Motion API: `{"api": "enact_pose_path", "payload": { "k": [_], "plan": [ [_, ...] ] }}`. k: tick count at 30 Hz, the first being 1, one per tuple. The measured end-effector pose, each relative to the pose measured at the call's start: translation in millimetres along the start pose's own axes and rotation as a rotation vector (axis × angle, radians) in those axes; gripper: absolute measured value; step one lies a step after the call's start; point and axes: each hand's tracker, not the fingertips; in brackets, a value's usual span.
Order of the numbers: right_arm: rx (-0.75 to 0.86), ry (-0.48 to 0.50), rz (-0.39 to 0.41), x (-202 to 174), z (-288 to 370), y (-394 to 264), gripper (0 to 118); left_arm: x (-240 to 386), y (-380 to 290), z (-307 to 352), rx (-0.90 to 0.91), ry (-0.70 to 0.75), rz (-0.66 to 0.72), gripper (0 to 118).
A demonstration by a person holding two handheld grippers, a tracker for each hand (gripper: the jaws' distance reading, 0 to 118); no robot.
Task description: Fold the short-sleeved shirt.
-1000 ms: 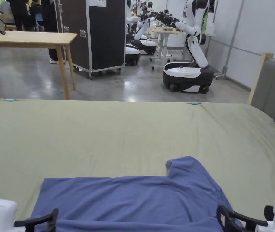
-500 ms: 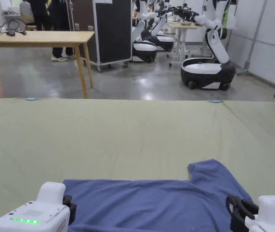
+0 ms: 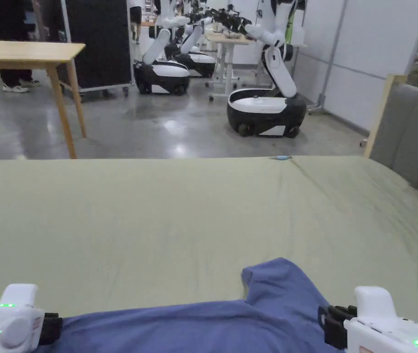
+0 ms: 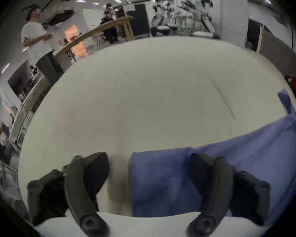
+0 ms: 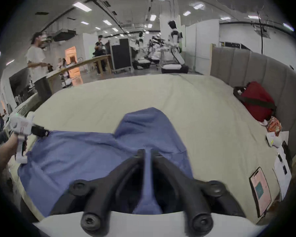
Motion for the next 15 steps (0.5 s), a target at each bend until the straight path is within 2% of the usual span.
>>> {"api": "enact_pose_path", "payload": {
  "k": [1, 2, 3, 4, 6, 10, 11, 12, 13, 14, 15],
  "plan": [
    [-0.045, -0.001, -0.011, 9.7, -16.0, 7.8, 107, 0.5, -1.2, 9.7, 0.023, -0.027, 0.038, 65],
    [-0.110, -0.020, -0.011, 18.2, -32.7, 15.3, 118, 3.8, -1.8, 21.3, 0.027, -0.068, 0.044, 51],
    [-0.127, -0.034, -0.010, 22.9, -47.0, 19.2, 118, 8.1, -2.6, 32.1, 0.037, -0.044, 0.029, 21],
    [-0.118, -0.051, 0.001, 27.5, -62.8, 24.1, 118, 11.6, -4.4, 41.1, 0.061, -0.034, 0.000, 6],
    [-0.172, -0.106, 0.023, 31.0, -94.8, 30.7, 118, 15.3, -8.0, 55.3, 0.079, -0.072, 0.031, 5],
    [-0.278, -0.129, 0.024, 26.3, -138.6, 31.3, 117, 20.1, -8.5, 69.8, 0.096, -0.068, 0.006, 5],
    [-0.299, -0.160, 0.057, 20.5, -141.6, 29.1, 112, 21.5, -9.0, 70.8, 0.095, -0.057, -0.010, 5],
    [-0.323, -0.166, 0.076, 15.2, -141.8, 26.6, 96, 23.1, -10.5, 72.7, 0.095, -0.055, -0.013, 5],
    [-0.320, -0.126, 0.053, 11.8, -138.7, 24.8, 75, 24.3, -11.8, 74.4, 0.093, -0.059, -0.014, 5],
    [-0.282, -0.158, 0.038, 6.3, -130.5, 25.7, 65, 26.0, -13.0, 76.1, 0.091, -0.061, -0.013, 5],
    [-0.288, -0.146, 0.036, 4.3, -127.1, 27.6, 47, 22.2, -10.0, 70.4, 0.087, -0.063, -0.014, 5]
  ]
}}
